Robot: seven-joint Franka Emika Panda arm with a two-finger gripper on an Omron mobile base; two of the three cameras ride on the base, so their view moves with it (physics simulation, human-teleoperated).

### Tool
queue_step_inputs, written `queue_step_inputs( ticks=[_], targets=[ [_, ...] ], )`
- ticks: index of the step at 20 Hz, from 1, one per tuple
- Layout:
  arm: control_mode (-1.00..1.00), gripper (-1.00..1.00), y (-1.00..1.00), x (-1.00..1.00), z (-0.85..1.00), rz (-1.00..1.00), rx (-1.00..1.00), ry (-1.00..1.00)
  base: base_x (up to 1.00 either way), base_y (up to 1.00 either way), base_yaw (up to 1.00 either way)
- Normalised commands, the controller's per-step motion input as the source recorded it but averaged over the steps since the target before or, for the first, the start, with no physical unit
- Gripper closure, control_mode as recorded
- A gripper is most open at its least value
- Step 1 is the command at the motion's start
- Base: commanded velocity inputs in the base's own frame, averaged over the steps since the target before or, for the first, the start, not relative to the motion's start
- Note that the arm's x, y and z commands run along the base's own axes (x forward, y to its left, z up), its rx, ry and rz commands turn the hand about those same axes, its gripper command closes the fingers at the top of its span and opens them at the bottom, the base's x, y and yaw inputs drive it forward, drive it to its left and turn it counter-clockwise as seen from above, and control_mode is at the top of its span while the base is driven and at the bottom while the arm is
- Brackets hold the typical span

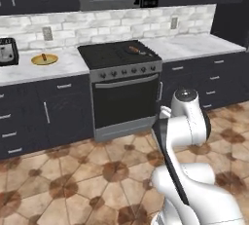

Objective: Place the cold items (potato and bell pepper) from the fridge in one tupperware on the dining counter. Place the warm items (kebab skewer and hot dog) in the stove area in another tupperware.

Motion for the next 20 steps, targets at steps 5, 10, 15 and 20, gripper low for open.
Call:
queue_step_inputs(
  ticks=[5,10,15,20],
  targets=[
    [1.00,1.00,0.00,0.00,0.00,0.00,0.00,0.00,-0.91,0.48,0.22],
    [1.00,1.00,0.00,0.00,0.00,0.00,0.00,0.00,-0.94,0.33,0.18],
    [1.00,1.00,0.00,0.00,0.00,0.00,0.00,0.00,-0.93,0.45,0.19],
    [1.00,1.00,0.00,0.00,0.00,0.00,0.00,0.00,-0.89,0.52,0.19]
  ],
)
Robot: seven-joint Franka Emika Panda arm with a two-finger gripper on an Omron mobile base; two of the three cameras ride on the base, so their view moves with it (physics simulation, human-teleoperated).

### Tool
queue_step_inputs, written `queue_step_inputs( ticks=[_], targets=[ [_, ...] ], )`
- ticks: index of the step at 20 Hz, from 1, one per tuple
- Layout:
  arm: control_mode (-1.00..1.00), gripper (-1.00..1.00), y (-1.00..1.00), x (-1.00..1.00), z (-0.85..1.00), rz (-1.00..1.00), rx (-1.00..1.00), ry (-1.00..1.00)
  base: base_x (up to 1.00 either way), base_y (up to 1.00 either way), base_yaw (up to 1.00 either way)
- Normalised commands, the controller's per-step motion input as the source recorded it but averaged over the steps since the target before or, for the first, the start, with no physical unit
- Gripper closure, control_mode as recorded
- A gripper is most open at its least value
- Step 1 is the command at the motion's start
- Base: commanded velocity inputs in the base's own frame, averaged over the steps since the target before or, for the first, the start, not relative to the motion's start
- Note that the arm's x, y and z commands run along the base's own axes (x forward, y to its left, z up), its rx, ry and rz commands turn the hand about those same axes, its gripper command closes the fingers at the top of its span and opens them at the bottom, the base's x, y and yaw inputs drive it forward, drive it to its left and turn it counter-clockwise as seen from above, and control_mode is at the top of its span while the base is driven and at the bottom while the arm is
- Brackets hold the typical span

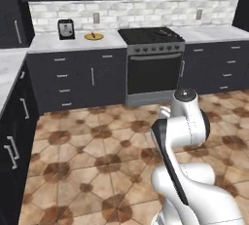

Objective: Place the cold items (potato and bell pepper) from the fridge in one tupperware on the dining counter. Place the warm items (kebab skewer and hot dog) in the stove area in another tupperware.

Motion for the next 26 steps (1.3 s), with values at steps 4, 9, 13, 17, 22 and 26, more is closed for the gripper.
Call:
queue_step_inputs(
  ticks=[4,9,13,17,22,26],
  targets=[
    [1.00,1.00,0.00,0.00,0.00,0.00,0.00,0.00,-0.85,0.56,0.20],
    [1.00,1.00,0.00,0.00,0.00,0.00,0.00,0.00,-0.80,0.49,0.20],
    [1.00,1.00,0.00,0.00,0.00,0.00,0.00,0.00,-0.85,0.27,0.22],
    [1.00,1.00,0.00,0.00,0.00,0.00,0.00,0.00,-0.81,0.15,0.23],
    [1.00,1.00,0.00,0.00,0.00,0.00,0.00,0.00,-0.57,0.40,0.19],
    [1.00,1.00,0.00,0.00,0.00,0.00,0.00,0.00,-0.41,0.67,0.12]
  ],
)
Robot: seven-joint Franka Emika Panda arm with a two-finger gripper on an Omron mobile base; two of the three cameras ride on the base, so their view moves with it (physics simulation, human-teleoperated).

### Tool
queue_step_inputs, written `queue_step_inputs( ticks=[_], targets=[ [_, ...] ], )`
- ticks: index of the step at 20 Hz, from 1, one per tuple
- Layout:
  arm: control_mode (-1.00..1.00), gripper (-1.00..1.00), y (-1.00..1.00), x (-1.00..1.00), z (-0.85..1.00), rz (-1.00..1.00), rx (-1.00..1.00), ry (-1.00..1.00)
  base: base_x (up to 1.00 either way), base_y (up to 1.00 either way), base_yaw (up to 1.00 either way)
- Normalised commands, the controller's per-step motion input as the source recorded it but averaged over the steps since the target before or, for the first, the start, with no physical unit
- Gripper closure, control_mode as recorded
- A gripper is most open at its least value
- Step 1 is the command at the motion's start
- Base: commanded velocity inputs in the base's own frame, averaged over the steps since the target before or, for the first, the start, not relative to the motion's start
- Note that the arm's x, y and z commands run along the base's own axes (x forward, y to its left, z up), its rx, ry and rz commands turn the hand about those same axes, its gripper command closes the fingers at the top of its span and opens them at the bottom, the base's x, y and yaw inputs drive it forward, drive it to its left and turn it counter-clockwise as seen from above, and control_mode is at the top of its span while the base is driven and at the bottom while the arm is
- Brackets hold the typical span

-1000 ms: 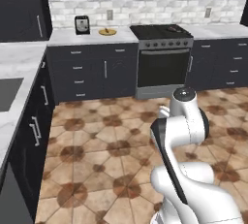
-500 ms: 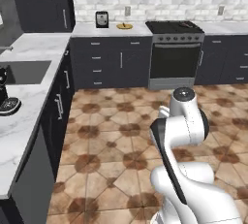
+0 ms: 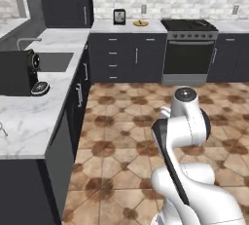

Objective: Place the cold items (potato and bell pepper) from the fridge in one tupperware on the dining counter. Place the warm items (kebab skewer and hot dog) in the stove area in another tupperware.

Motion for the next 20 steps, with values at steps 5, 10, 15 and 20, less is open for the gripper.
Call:
queue_step_inputs(
  ticks=[5,10,15,20],
  targets=[
    [1.00,1.00,0.00,0.00,0.00,0.00,0.00,0.00,-0.46,0.73,0.09],
    [1.00,1.00,0.00,0.00,0.00,0.00,0.00,0.00,-0.45,0.84,0.07],
    [1.00,1.00,0.00,0.00,0.00,0.00,0.00,0.00,-0.62,0.77,0.08],
    [1.00,1.00,0.00,0.00,0.00,0.00,0.00,0.00,-0.60,0.78,0.07]
  ],
)
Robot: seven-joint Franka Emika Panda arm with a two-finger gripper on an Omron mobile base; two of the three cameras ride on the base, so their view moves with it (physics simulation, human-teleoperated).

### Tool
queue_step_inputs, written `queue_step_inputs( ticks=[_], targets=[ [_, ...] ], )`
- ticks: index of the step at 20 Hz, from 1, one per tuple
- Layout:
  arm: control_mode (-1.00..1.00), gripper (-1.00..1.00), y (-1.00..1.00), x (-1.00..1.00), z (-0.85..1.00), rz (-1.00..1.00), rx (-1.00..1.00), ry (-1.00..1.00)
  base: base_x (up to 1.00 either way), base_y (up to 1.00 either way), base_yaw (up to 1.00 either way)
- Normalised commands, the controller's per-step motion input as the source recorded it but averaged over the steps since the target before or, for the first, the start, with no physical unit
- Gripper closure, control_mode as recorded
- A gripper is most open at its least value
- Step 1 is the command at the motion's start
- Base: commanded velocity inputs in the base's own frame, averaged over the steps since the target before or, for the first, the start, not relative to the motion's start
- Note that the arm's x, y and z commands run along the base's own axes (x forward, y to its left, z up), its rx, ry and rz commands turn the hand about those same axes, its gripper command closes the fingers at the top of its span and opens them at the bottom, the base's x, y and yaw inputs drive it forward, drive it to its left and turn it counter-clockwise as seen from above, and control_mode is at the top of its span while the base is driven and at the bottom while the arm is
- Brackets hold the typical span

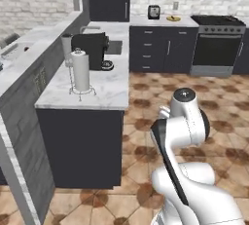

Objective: Place the cold items (potato and bell pepper) from the fridge in one tupperware on the dining counter. Place the warm items (kebab skewer and hot dog) in the stove area in another tupperware.

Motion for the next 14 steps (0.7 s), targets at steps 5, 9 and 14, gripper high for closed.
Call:
queue_step_inputs(
  ticks=[5,9,14],
  targets=[
    [1.00,1.00,0.00,0.00,0.00,0.00,0.00,0.00,-0.45,0.86,0.04],
    [1.00,1.00,0.00,0.00,0.00,0.00,0.00,0.00,-0.34,0.92,0.04],
    [1.00,1.00,0.00,0.00,0.00,0.00,0.00,0.00,-0.26,0.97,0.03]
  ],
)
